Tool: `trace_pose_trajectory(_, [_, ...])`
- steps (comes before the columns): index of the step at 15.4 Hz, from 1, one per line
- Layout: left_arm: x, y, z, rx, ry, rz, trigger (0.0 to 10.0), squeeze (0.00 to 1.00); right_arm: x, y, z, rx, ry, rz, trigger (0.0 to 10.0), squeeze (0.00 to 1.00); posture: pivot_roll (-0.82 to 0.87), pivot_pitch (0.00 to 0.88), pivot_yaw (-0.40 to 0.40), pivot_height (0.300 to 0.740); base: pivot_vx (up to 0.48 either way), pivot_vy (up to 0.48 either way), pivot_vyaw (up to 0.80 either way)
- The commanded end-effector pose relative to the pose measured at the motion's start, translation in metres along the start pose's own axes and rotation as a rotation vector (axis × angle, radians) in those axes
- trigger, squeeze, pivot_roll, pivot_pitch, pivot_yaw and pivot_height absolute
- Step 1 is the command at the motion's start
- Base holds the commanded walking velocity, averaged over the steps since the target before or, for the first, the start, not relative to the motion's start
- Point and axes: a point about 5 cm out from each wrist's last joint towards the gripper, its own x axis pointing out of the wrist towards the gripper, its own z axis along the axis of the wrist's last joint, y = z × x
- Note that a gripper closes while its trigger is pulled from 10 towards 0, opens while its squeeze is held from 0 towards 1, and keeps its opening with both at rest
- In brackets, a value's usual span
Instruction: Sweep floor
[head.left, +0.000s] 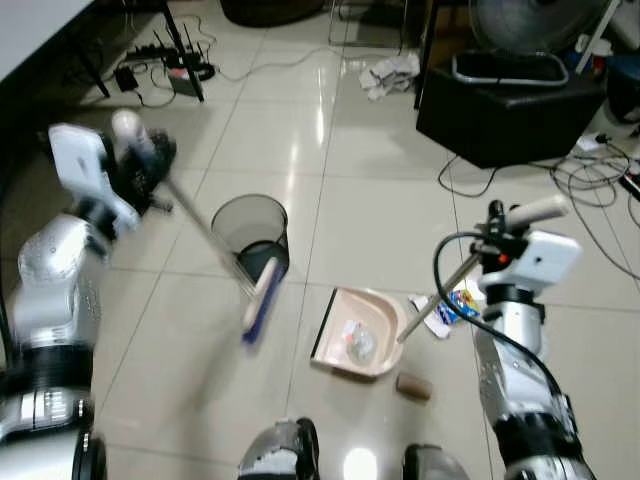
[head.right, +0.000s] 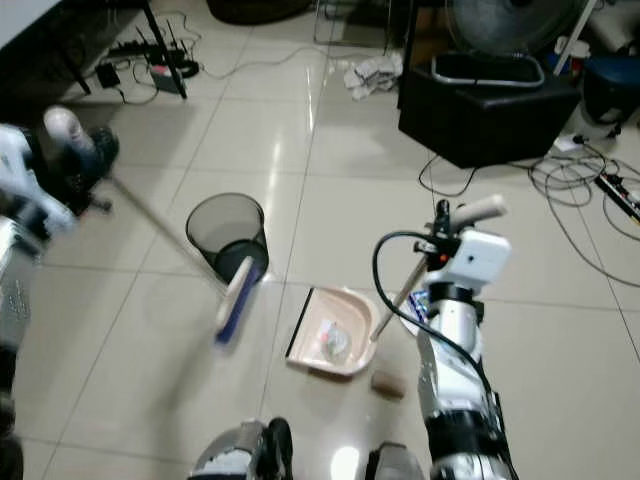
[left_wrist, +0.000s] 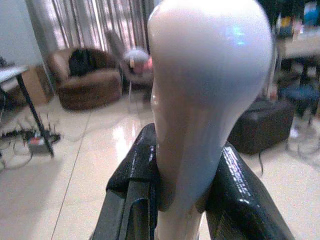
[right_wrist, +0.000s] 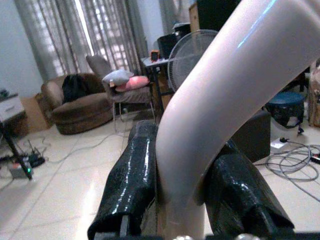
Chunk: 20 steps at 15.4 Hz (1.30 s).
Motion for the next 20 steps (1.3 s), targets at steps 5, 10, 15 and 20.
trace_pose_trajectory(5, [-0.024, -0.007, -0.037, 0.037, 0.055, 0.138, 10.0, 0.00, 0.005, 0.000, 0.049, 0.105, -0.121, 0.018, 10.0, 0.00, 0.03, 0.076, 0.103, 0.740, 0.000, 0.000, 0.00])
trace_pose_trajectory(10, [-0.036, -0.043, -0.058, -0.008, 0.120, 0.147, 10.0, 0.00, 0.035, 0.002, 0.107, 0.197, -0.163, 0.074, 10.0, 0.00, 0.04, 0.068, 0.093, 0.740, 0.000, 0.000, 0.00])
trace_pose_trajectory(15, [-0.027, -0.065, -0.049, 0.023, 0.068, 0.154, 10.0, 0.00, 0.060, 0.008, 0.148, 0.250, -0.188, 0.025, 10.0, 0.00, 0.09, 0.052, 0.061, 0.740, 0.000, 0.000, 0.00])
trace_pose_trajectory(20, [-0.029, -0.073, -0.049, 0.027, 0.059, 0.135, 10.0, 0.00, 0.070, 0.023, 0.163, 0.190, -0.172, 0.098, 10.0, 0.00, 0.05, 0.036, 0.061, 0.740, 0.000, 0.000, 0.00])
